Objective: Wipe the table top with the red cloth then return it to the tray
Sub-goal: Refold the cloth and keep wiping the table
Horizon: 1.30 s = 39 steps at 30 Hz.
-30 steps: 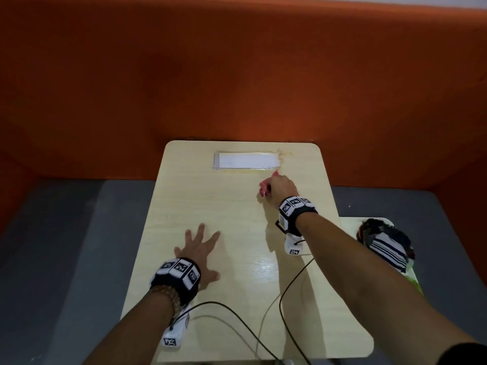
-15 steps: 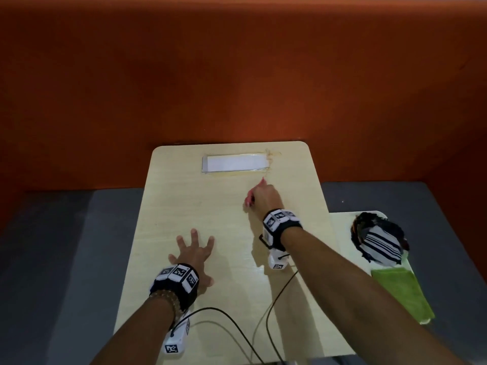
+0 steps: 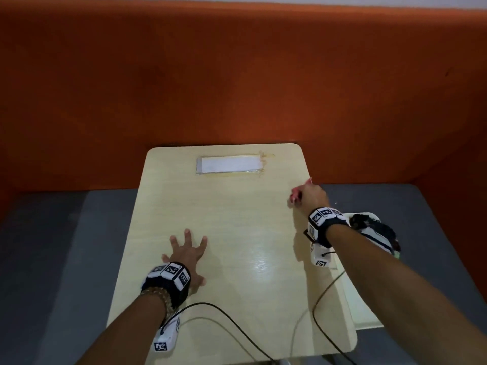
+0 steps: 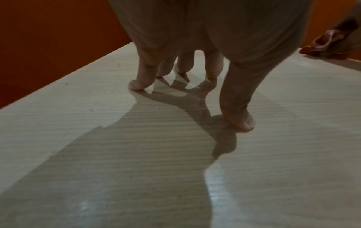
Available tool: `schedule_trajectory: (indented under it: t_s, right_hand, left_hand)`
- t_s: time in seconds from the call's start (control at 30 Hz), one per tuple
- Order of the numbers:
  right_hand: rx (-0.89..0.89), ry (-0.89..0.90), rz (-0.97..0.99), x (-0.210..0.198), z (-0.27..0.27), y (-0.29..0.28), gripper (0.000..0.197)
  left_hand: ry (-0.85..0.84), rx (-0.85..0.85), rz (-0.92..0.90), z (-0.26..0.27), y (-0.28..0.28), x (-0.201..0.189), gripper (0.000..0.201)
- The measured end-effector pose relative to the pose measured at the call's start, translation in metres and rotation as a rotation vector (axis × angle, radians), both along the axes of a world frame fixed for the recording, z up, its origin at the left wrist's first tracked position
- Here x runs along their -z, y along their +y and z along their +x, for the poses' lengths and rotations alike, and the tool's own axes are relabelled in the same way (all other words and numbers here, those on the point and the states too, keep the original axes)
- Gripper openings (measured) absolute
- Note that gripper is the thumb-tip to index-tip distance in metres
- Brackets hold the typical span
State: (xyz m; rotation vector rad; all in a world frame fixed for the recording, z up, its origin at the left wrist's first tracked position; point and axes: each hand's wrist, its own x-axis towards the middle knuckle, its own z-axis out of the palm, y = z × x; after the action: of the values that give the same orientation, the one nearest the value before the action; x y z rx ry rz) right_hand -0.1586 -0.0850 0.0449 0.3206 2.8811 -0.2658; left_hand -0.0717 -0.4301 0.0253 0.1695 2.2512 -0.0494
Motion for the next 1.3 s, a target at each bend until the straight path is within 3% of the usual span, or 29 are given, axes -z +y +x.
schedule_trajectory:
  t_s: [0.1,0.27,0.37,0.53,0.7,0.8,0.9,1.07,1.17,1.3]
  right_hand:
    - [0.049,0.016,0.008,0.002,-0.006,-0.016,0.021]
    - [-0.208,0.007,-0.084,0.011,-0.027,-0.116,0.022]
    - [-0.294,-0.004,-0.115,0.015,-0.035,-0.144,0.024]
    - [-0.219,0.030,-0.052,0.011,-0.033,-0.075,0.026]
    - [0.053,-0.041,0.105,0.005,-0.036,-0.019,0.018]
    - [0.030,-0.046,0.077,0.006,-0.037,-0.062,0.018]
    - [-0.111,-0.042,0.005,0.007,-0.036,-0.152,0.027]
    - [-0.517,-0.047,-0.079,-0.001,-0.002,-0.321,0.029]
    - [-0.631,-0.086,-0.131,-0.005,0.002,-0.334,0.016]
    - [-0.541,-0.087,-0.210,-0.007,-0.002,-0.281,0.017]
  left_hand:
    - [-0.002,-0.009,0.002,-0.001,0.000,0.001,0.110]
    - [0.002,-0.003,0.001,-0.001,0.001,0.007,0.110]
    - [0.027,0.009,0.008,-0.001,-0.003,0.007,0.109]
    - [0.031,-0.003,0.030,0.001,-0.005,0.006,0.109]
    - [0.003,-0.006,0.027,0.000,-0.004,0.004,0.109]
    - [-0.007,-0.017,0.037,0.001,-0.003,0.002,0.110]
    - [-0.001,-0.010,0.053,0.001,-0.006,0.002,0.108]
    - [0.034,0.128,-0.065,0.025,-0.017,-0.012,0.074]
    - [0.121,0.085,0.002,0.034,-0.022,-0.017,0.071]
    - [0.130,0.021,0.143,0.023,-0.028,-0.002,0.090]
